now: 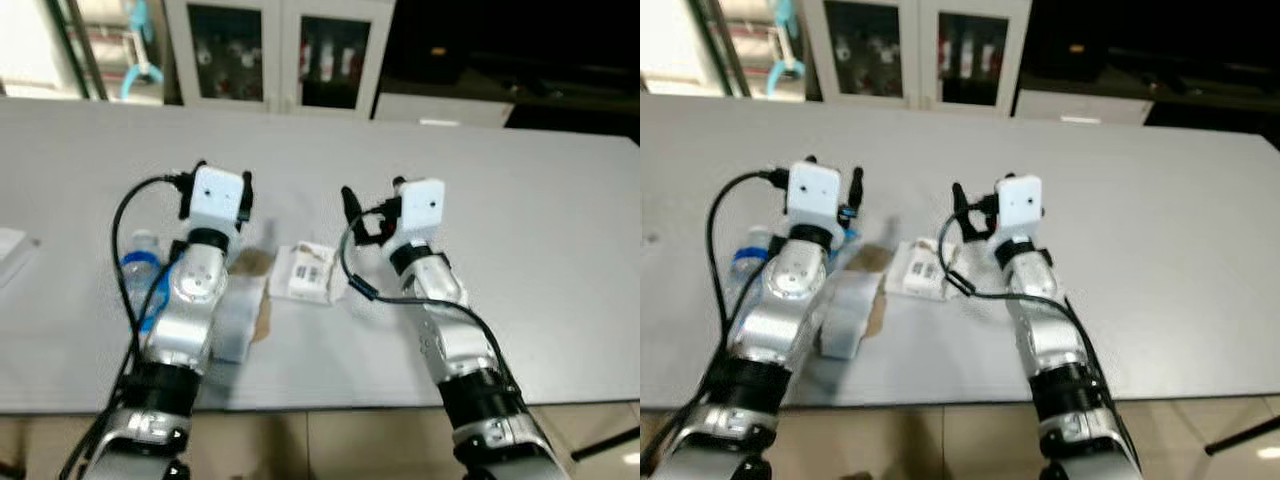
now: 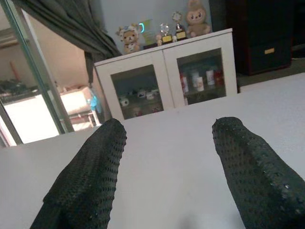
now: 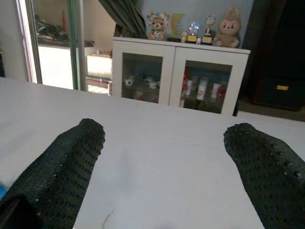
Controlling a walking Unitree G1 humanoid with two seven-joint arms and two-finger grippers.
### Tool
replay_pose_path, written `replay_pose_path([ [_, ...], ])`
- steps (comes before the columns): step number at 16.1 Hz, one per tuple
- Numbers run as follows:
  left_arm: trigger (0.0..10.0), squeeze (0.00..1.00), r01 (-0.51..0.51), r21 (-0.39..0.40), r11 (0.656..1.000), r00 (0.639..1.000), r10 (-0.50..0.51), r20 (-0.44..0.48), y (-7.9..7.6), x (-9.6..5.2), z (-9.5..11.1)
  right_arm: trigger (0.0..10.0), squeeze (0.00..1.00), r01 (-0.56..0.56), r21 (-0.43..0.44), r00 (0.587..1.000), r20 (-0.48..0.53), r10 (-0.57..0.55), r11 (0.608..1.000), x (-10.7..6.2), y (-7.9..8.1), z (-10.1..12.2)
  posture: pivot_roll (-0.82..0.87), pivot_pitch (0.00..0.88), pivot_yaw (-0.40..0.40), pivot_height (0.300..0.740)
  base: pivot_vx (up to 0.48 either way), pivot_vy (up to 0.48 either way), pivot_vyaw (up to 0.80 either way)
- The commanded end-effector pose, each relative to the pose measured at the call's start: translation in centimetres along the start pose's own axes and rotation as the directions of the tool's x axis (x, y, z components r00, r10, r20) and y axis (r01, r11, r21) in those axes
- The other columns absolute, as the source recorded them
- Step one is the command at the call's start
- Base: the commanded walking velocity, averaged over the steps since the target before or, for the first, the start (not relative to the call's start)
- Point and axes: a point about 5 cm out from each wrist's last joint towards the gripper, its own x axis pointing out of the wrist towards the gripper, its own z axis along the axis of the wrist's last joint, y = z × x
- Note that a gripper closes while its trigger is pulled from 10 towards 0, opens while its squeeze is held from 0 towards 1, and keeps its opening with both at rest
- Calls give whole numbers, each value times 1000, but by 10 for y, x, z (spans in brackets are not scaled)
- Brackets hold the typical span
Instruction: Picking trash to rubbish bin
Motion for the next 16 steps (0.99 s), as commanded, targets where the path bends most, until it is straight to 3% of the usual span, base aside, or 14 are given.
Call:
replay_pose_path([
  [1,10000,0,20,-16,1000,1000,-19,9,-5,-1,1,10000,0,12,7,1000,15,-12,1000,0,-5,3,22,2,-82,740,0,0,0],
  [7,10000,0,20,7,1000,1000,-20,12,-6,0,2,10000,0,4,6,1000,21,-4,1000,0,-5,5,19,0,-87,740,0,0,0],
  [16,10000,0,-3,10,1000,1000,2,4,-3,0,2,10000,0,-18,-24,1000,8,18,1000,-1,-3,3,16,31,-95,740,0,-260,99],
])
